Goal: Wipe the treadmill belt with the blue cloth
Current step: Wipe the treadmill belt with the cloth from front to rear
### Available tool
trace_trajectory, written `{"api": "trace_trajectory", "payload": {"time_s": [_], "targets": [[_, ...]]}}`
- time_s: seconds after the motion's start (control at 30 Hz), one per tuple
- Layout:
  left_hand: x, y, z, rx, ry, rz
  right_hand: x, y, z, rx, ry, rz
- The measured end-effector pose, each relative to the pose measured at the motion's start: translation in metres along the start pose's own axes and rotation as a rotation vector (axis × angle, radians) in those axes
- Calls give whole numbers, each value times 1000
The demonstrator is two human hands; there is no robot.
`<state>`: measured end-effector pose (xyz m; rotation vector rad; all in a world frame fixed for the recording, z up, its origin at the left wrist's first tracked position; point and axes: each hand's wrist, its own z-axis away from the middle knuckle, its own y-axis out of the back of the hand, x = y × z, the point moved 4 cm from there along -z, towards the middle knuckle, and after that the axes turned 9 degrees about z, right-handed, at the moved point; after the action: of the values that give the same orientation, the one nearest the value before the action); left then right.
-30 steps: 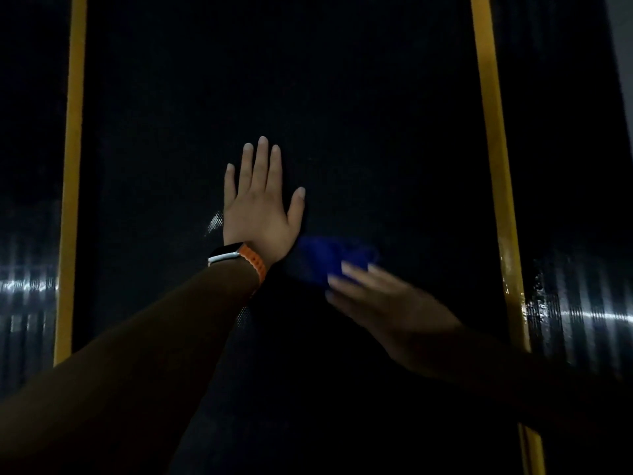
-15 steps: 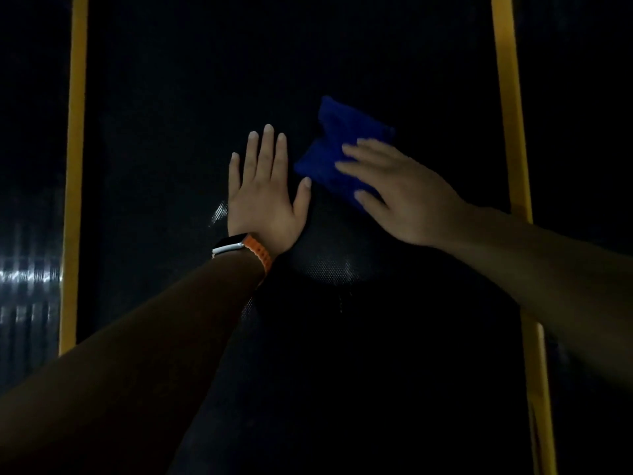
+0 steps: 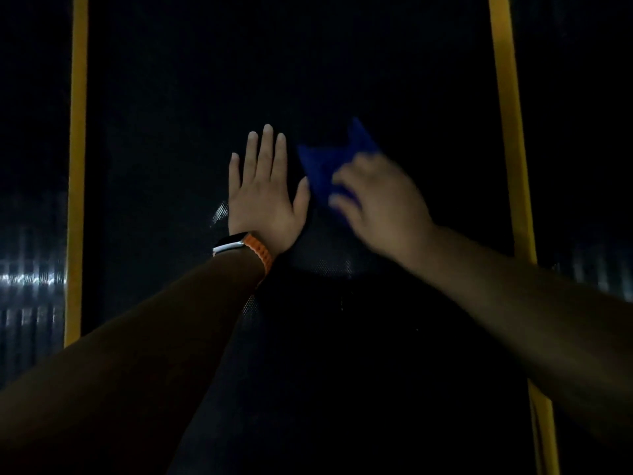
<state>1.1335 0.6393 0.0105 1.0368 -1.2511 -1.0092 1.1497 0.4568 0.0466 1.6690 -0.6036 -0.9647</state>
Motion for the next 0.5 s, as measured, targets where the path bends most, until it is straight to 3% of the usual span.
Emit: {"api": "trace_trajectory", "payload": {"time_s": [0.1,0.2,0.27,0.33,0.4,0.5], "targets": [[0,0,-1,-15,11,21,-35,2,94,-216,214,-95],[1,2,-1,3,14,13,-30,0,91,-313,432,-19],[1,0,-1,2,7,4,-14,2,32,-133,328,66],[0,0,-2,3,7,-6,12,9,-32,44,61,115],[0,0,-1,0,9,-12,16,7,-46,92,-104,110],[1,1,0,-5,8,-5,-18,0,30,38,-11,61]]}}
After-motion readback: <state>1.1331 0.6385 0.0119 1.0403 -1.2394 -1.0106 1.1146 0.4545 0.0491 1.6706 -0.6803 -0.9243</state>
